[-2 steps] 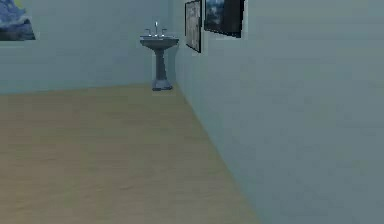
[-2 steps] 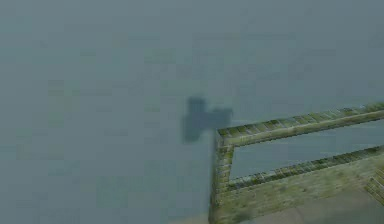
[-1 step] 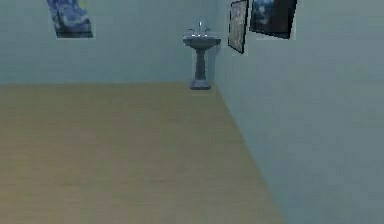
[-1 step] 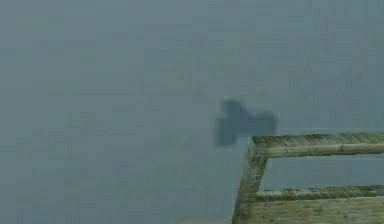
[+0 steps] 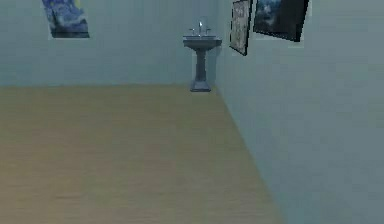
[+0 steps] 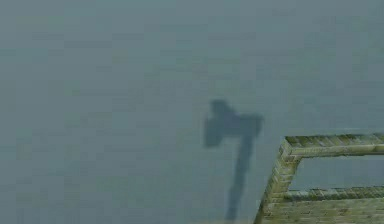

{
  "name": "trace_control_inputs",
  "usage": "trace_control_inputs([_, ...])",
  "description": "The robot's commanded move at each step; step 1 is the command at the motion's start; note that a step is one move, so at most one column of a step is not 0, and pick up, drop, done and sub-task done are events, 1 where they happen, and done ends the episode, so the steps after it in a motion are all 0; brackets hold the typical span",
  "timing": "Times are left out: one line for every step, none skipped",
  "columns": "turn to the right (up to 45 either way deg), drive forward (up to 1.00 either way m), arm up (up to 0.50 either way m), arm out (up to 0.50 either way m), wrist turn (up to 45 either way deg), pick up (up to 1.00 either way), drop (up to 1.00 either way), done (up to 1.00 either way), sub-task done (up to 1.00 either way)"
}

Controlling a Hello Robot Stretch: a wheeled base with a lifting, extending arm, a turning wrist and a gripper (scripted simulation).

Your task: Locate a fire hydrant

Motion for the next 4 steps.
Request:
trace_control_inputs([-45.0, 0.00, 0.00, 0.00, 0.0, 0.00, 0.00, 0.00, 0.00])
trace_control_inputs([-21.0, 0.00, 0.00, 0.00, 0.0, 0.00, 0.00, 0.00, 0.00])
trace_control_inputs([0.0, 1.00, 0.00, 0.00, 0.0, 0.00, 0.00, 0.00, 0.00])
trace_control_inputs([0.0, 1.00, 0.00, 0.00, 0.0, 0.00, 0.00, 0.00, 0.00])
